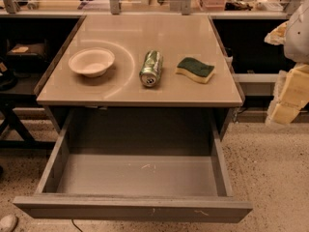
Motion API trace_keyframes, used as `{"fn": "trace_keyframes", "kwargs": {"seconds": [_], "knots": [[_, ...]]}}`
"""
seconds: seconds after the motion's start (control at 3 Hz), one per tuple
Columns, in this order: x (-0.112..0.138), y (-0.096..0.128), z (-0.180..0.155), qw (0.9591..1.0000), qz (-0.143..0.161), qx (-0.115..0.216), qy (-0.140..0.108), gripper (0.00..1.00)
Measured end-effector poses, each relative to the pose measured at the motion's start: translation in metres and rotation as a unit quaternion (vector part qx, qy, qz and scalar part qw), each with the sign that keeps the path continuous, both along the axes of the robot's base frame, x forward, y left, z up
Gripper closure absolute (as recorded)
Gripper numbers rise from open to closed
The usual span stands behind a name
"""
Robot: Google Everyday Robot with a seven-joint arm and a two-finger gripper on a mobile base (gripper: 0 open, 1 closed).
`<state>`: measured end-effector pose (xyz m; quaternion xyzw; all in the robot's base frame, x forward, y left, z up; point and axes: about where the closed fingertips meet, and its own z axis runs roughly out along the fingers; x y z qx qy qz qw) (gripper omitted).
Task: Place green can into top drawer
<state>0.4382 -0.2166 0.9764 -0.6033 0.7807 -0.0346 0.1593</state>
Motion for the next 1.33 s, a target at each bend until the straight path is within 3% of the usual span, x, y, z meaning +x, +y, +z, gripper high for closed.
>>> {"fn": "trace_keyframes", "kwargs": {"seconds": [0.33, 0.67, 1.0, 1.33], "knots": [[0.007, 0.004, 0.003, 1.0, 0.003, 0.003, -0.008, 0.0], [0.026, 0.013, 0.004, 0.9997, -0.009, 0.02, 0.004, 0.0], [0.061, 0.039, 0.004, 0.9987, -0.015, 0.047, 0.014, 0.0], [0.085, 0.062, 0.003, 0.9979, 0.008, 0.064, 0.01, 0.0]]}}
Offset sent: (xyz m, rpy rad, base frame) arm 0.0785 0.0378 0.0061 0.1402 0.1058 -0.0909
